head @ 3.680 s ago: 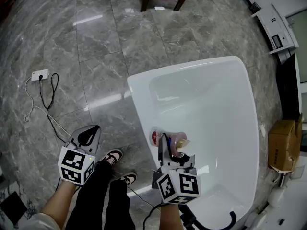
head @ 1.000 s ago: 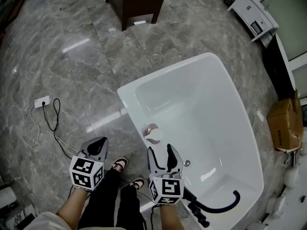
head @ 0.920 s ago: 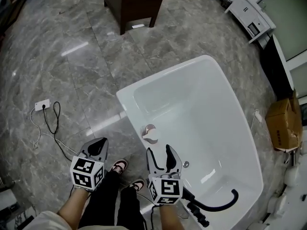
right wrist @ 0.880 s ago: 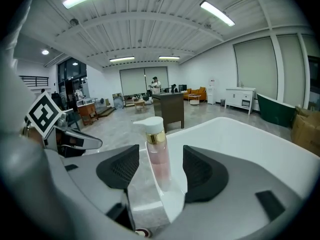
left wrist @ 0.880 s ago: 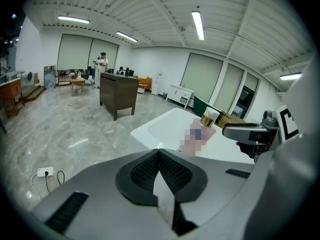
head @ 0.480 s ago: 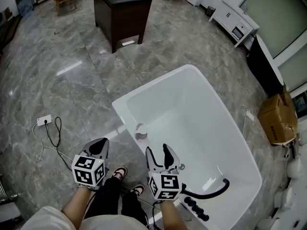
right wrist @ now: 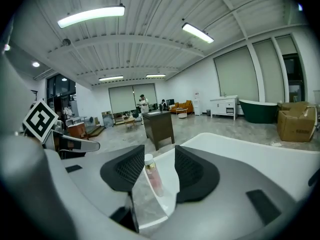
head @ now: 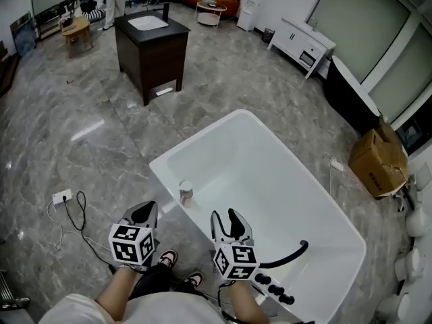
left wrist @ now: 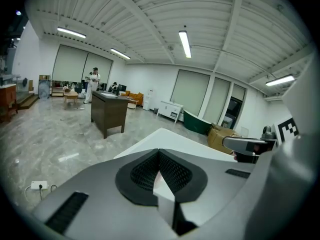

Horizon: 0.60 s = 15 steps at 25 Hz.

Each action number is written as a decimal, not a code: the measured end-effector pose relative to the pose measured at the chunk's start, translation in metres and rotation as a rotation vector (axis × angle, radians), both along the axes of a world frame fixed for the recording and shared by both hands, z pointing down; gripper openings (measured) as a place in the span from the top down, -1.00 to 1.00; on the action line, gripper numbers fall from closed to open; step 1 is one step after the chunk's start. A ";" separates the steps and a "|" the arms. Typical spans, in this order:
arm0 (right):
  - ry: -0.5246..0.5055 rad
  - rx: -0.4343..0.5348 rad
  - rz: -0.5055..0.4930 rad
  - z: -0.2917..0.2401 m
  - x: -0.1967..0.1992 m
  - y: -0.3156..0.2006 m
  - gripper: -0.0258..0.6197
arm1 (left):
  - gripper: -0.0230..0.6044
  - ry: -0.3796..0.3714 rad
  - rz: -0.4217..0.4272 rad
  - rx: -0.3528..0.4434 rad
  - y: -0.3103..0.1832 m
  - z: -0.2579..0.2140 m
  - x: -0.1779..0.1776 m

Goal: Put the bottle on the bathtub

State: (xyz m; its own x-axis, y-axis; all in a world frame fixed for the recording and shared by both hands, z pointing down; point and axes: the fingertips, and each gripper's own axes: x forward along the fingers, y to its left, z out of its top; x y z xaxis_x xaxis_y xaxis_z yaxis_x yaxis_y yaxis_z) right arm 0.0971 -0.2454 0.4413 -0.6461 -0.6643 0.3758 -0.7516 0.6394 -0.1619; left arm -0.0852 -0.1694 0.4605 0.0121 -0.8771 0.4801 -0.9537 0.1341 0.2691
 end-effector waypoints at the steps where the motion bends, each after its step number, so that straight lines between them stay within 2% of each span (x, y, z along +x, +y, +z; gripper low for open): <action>1: -0.011 0.007 0.014 -0.005 0.006 0.000 0.31 | 0.87 -0.004 0.007 0.011 -0.002 -0.006 0.005; 12: -0.088 0.066 0.135 -0.055 0.063 0.000 0.73 | 0.88 -0.066 0.062 0.129 -0.016 -0.059 0.041; 15: -0.101 0.075 0.140 -0.061 0.072 0.005 0.81 | 0.88 -0.083 0.067 0.144 -0.016 -0.064 0.049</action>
